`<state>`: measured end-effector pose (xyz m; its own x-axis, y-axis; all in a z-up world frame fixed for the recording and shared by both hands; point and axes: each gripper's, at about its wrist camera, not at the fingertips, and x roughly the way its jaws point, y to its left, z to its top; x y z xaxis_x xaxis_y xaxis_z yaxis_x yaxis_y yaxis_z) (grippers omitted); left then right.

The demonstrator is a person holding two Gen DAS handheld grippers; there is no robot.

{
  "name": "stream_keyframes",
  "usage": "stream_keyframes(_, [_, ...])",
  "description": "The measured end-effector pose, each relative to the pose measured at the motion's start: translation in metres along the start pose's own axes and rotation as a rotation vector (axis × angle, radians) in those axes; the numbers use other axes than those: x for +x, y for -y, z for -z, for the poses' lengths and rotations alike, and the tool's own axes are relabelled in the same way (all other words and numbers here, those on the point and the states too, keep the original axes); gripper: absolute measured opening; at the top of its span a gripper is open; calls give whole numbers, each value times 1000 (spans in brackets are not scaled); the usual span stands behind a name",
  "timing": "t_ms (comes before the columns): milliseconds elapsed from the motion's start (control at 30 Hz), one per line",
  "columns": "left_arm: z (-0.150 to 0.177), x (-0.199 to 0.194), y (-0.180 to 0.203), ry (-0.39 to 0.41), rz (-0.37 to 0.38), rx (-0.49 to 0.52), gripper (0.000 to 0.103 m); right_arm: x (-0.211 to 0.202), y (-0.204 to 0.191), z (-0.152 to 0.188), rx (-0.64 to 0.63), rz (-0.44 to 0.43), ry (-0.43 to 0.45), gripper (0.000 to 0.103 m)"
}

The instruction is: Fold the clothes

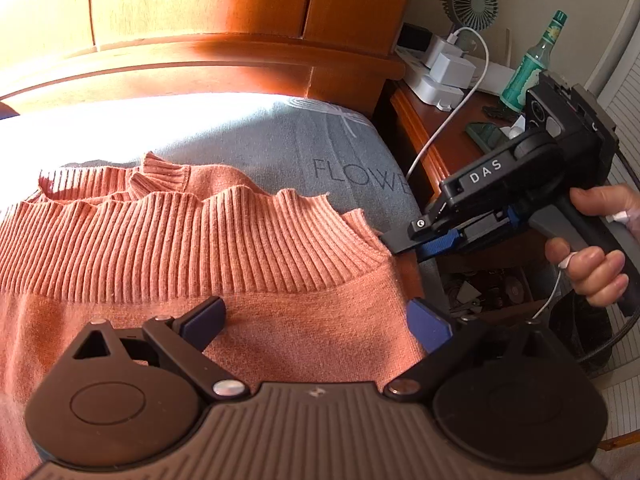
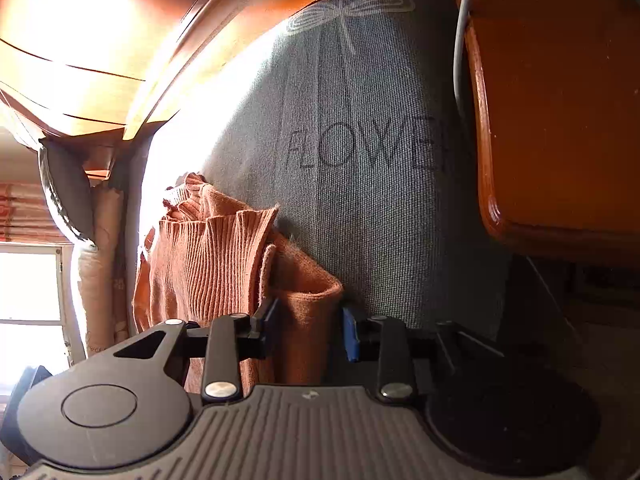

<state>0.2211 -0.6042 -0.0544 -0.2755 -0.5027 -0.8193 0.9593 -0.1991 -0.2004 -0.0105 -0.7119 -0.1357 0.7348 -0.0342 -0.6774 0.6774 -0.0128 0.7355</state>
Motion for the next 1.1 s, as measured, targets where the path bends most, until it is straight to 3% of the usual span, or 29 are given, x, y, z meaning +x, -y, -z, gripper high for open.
stream_keyframes(200, [-13,19,-11,-6,27,-41,100,-25,-20,9,-96,-17,28,11])
stream_keyframes(333, [-22,31,-18,-11,46,-68,101,-27,-18,7,-103,65,23,13])
stream_keyframes(500, [-30,5,-25,17,86,-80,101,-41,-24,-6,-127,96,83,17])
stream_keyframes(633, [-53,8,-32,61,84,-13,101,-41,-34,-10,-154,66,101,30])
stream_keyframes(733, [-73,36,-42,57,131,-29,102,-35,-34,-4,-164,80,88,31])
stream_keyframes(967, [-85,73,-47,-17,152,-85,101,-31,-32,9,-172,106,64,42])
stream_keyframes(1100, [-72,35,-49,-21,142,-116,101,-35,-40,12,-212,107,71,48])
